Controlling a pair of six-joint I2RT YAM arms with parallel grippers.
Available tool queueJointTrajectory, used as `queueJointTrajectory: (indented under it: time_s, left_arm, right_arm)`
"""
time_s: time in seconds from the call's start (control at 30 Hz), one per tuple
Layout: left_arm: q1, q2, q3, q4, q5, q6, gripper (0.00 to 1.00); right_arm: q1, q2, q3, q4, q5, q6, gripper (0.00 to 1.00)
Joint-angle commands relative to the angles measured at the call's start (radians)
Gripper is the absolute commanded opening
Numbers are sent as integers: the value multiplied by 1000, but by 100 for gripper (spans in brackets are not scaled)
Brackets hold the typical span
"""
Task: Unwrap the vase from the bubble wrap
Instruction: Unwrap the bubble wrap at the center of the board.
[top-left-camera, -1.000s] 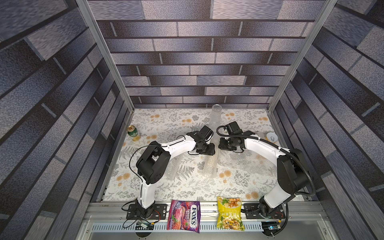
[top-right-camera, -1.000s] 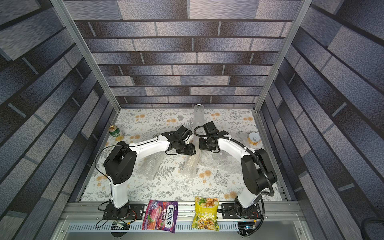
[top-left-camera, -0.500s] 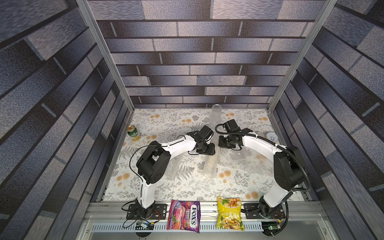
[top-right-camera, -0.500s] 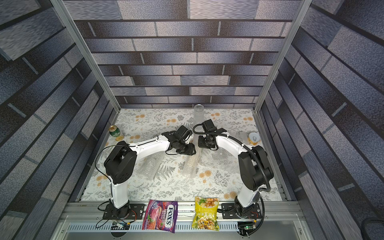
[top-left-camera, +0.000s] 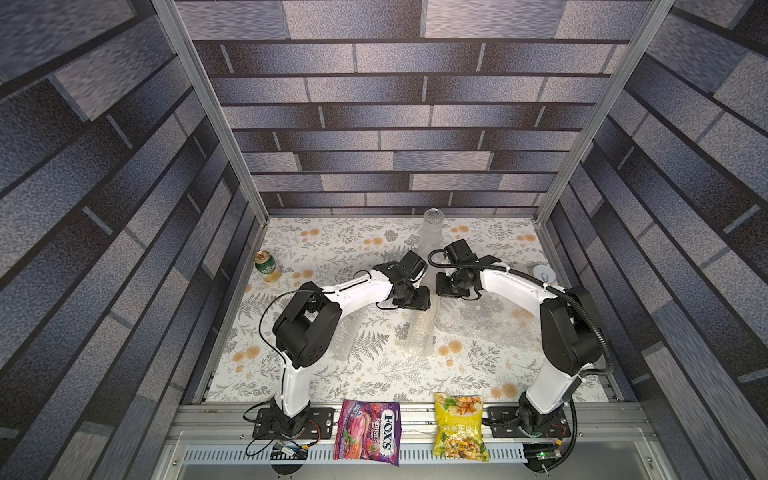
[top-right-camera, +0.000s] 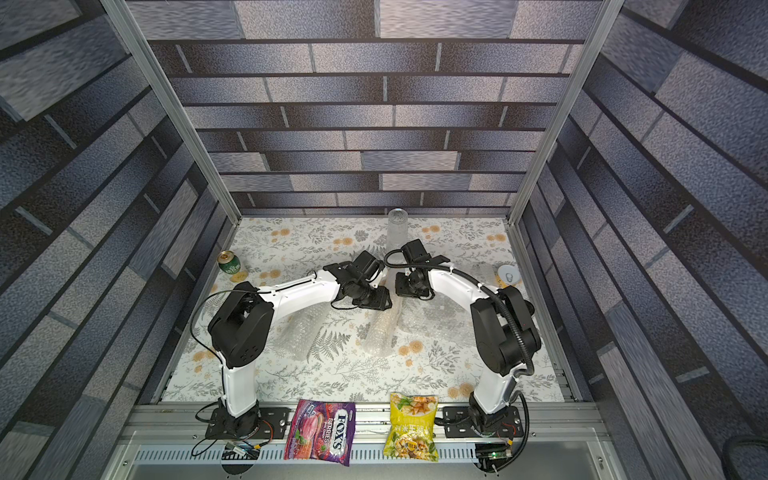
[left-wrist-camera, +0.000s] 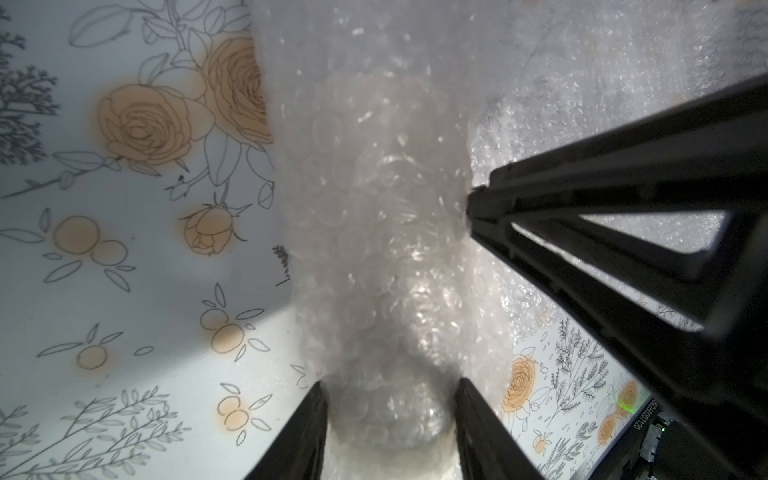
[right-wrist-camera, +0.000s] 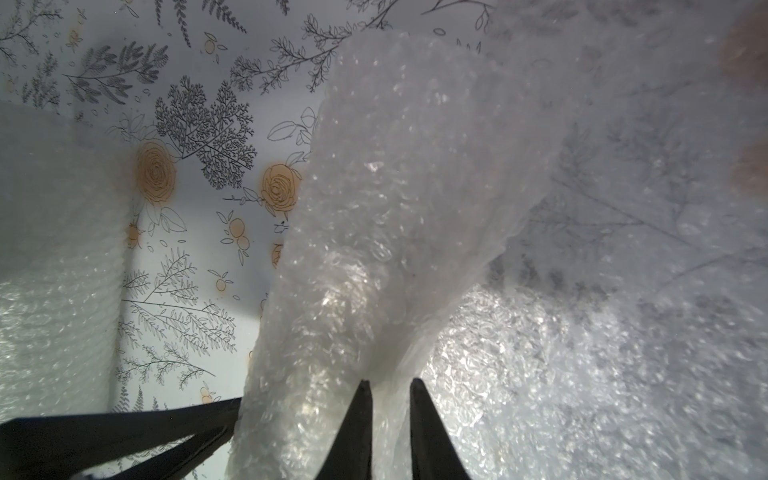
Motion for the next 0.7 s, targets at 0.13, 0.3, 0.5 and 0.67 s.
queueJointTrajectory:
  time_s: [0.13, 0.3, 0.5, 0.67]
  left_arm:
    - [14, 37, -17, -63, -29, 29, 50]
    - [15, 36, -23, -60, -29, 29, 50]
    - [15, 31, -30, -57, -31, 28, 50]
    - [16, 32, -33, -59, -31, 28, 50]
  right_arm:
    - [17, 37, 52, -71, 59, -17, 19]
    - [25, 58, 72, -108, 103, -24, 18]
    - [30, 86, 93, -146, 144, -24, 16]
    - [33, 94, 103, -171, 179, -24, 13]
